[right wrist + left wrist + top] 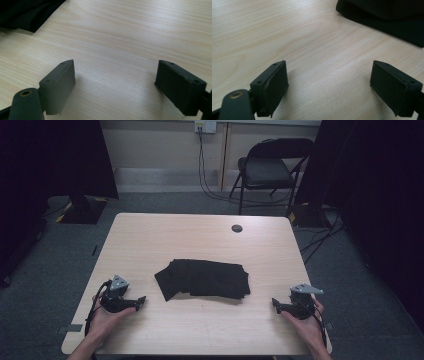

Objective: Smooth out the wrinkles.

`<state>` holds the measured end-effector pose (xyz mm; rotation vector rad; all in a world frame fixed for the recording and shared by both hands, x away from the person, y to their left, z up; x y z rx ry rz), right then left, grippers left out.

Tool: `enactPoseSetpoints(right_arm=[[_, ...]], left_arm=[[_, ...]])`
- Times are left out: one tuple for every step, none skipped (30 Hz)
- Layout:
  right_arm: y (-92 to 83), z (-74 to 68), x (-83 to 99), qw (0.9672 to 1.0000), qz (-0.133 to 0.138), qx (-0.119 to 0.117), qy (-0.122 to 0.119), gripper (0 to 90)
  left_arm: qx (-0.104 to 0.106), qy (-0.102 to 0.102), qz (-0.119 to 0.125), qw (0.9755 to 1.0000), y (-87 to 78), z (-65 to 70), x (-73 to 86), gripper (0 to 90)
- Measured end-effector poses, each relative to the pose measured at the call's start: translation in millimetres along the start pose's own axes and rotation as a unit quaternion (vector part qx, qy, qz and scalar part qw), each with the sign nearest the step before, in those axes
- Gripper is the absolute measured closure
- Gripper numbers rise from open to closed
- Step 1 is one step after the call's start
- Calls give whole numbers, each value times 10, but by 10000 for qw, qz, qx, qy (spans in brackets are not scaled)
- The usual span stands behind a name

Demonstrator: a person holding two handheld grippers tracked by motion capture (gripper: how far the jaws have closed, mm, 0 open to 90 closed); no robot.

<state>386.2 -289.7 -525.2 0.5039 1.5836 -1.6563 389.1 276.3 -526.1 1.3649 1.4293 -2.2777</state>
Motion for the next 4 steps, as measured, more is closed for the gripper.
enactPoseSetpoints(right_arm=[[1,0,-1,10000,0,0,-2,150],[2,0,-1,10000,-1,0,-2,150],[2,0,-1,10000,-1,-1,-2,150],[2,0,-1,10000,0,-1,-2,151]], left_arm=[[-2,12,-6,10000,4,-5,-5,139],[-1,8,-9,10000,10,-10,-11,139],[-5,2,-7,10000,15,-11,-15,139],[-12,-5,3,10000,18,-12,-17,138]])
Point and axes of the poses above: each handheld gripper's, and its own axes: y roughly forward along the jaws, x roughly out of its underside, z roughly to its right, the point moved 3 cm from there along y, roughly forward along the jaws, and after that the axes turned 12 degrees about x, right-handed, at the moved point
